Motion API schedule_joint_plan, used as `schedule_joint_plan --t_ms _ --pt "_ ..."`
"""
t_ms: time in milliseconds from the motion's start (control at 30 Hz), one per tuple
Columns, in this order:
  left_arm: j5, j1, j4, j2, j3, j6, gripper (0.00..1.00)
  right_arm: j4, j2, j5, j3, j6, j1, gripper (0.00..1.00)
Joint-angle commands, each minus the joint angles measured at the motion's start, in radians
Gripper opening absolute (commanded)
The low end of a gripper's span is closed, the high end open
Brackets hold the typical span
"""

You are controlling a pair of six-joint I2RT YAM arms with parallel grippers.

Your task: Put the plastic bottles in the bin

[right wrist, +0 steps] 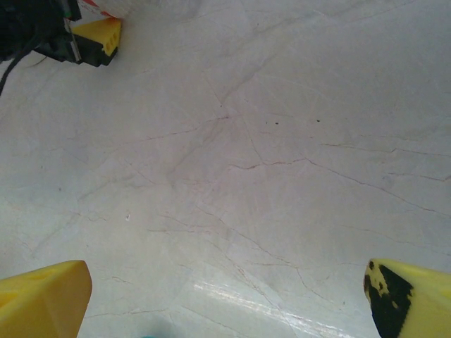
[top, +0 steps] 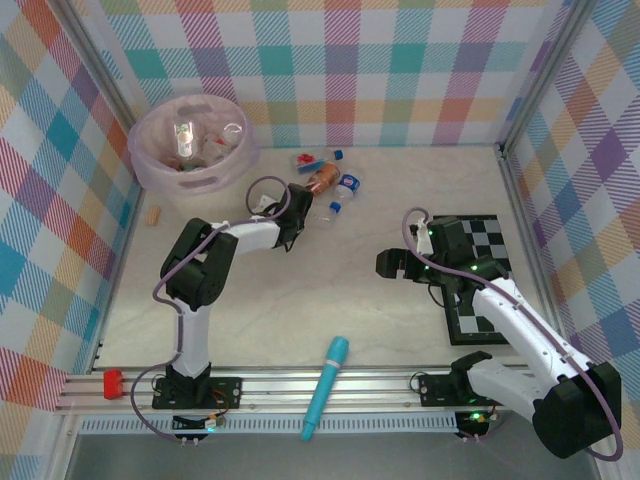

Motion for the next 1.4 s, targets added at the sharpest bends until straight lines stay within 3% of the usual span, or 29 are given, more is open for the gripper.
schedule_joint_plan --t_ms 0,100,300,533,633,833,1067,1233,1367 --pt "0.021 0.004 0.014 0.027 0.014 -0.028 0.77 -0.011 -0.018 0.016 -0.012 -0.007 -0.006 0.99" --pt "0.020 -0.004 0.016 0.017 -0.005 -0.031 0.68 -0.016 -0.020 0.024 -0.008 -0.012 -0.006 0.99" --pt "0.003 -0.043 0.000 -0.040 -0.033 0.028 0.59 -0.004 -0.009 0.019 -0.010 -0.006 -0.006 0.99" --pt "0.004 -0.116 -0.011 -0.128 -0.037 0.145 0.58 0.002 -0.009 0.029 -0.008 -0.007 -0.007 0.99" --pt "-0.004 -0.156 -0.015 -0.183 -0.032 0.253 0.58 0.007 -0.010 0.041 -0.015 -0.005 -0.007 0.99" --pt "0.084 -0.216 -0.060 -0.275 0.069 0.618 0.61 0.028 -0.013 0.050 -0.032 0.008 -0.015 0.99" --pt "0.124 -0.222 -0.304 -0.383 0.289 0.990 0.62 0.033 -0.006 0.046 -0.037 0.005 -0.019 0.99" --pt "0.130 -0.156 -0.496 -0.442 0.441 1.142 0.58 0.038 0.003 0.043 -0.035 0.005 -0.023 0.99" --pt "0.164 -0.040 -0.604 -0.468 0.547 1.210 0.56 0.043 0.008 0.036 -0.032 0.009 -0.023 0.99"
